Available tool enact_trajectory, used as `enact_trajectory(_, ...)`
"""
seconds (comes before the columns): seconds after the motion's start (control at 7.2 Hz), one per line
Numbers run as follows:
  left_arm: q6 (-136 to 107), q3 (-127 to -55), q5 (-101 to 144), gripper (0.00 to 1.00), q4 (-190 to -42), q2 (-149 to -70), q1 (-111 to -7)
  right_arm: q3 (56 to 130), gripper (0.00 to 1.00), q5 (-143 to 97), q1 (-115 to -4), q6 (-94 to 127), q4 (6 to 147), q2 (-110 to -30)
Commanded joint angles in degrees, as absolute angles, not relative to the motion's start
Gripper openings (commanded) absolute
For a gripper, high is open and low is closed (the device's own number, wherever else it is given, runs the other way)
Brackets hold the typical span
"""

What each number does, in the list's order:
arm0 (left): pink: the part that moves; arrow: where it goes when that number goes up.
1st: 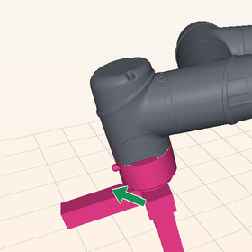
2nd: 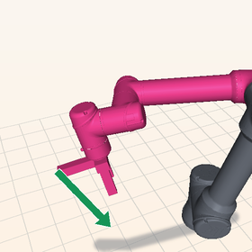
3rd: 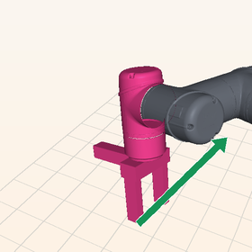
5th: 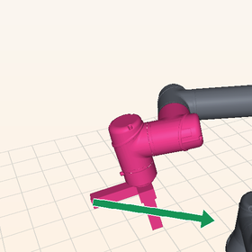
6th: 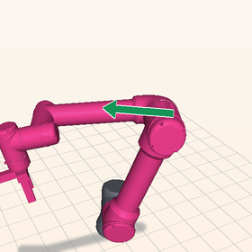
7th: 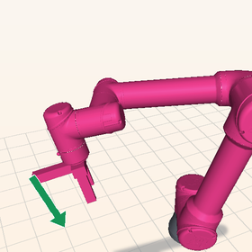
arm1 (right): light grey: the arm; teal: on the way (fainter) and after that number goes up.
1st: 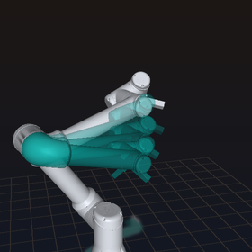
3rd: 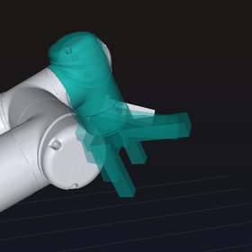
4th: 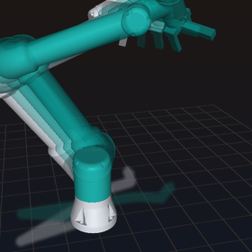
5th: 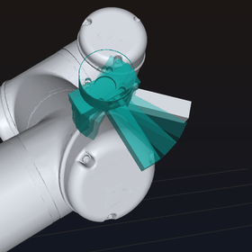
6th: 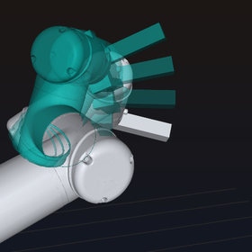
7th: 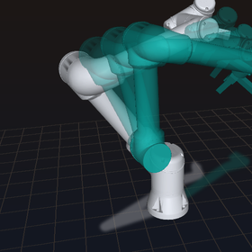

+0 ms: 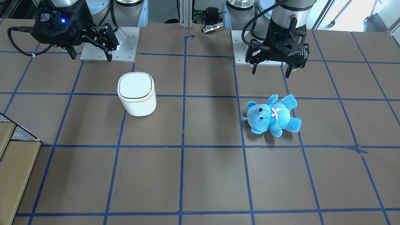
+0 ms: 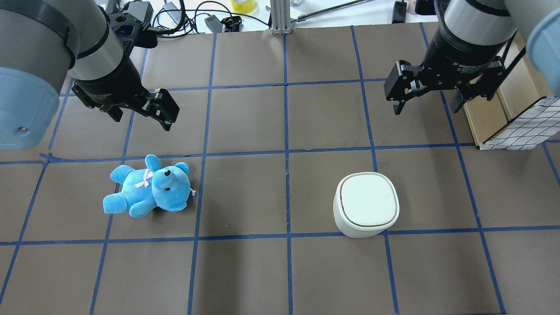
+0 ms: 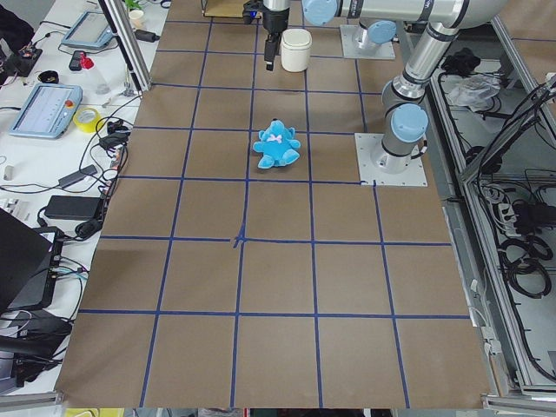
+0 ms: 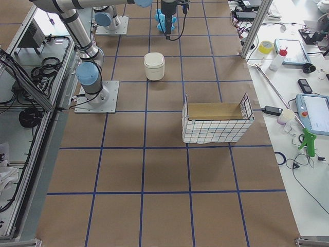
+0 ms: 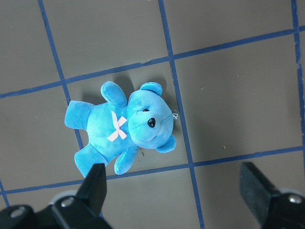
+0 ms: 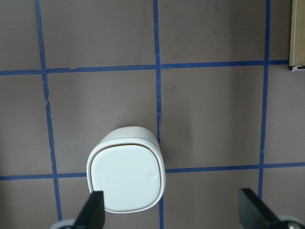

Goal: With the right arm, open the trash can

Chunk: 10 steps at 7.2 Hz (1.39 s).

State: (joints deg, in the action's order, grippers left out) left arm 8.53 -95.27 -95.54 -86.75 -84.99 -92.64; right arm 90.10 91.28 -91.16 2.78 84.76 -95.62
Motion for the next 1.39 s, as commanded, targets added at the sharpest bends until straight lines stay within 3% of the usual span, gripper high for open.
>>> enact_trajectory(0.0,8.53,-95.27,-95.54,1.00,-86.75,-84.99,-92.64,89.30,1.00,91.23,-91.23,2.81,84.73,-95.63)
enact_trajectory(1.25,8.53,-95.27,-95.54,1.00,-86.75,-84.99,-92.64,89.12,1.00,91.41,-91.23,3.16,84.20,-95.36)
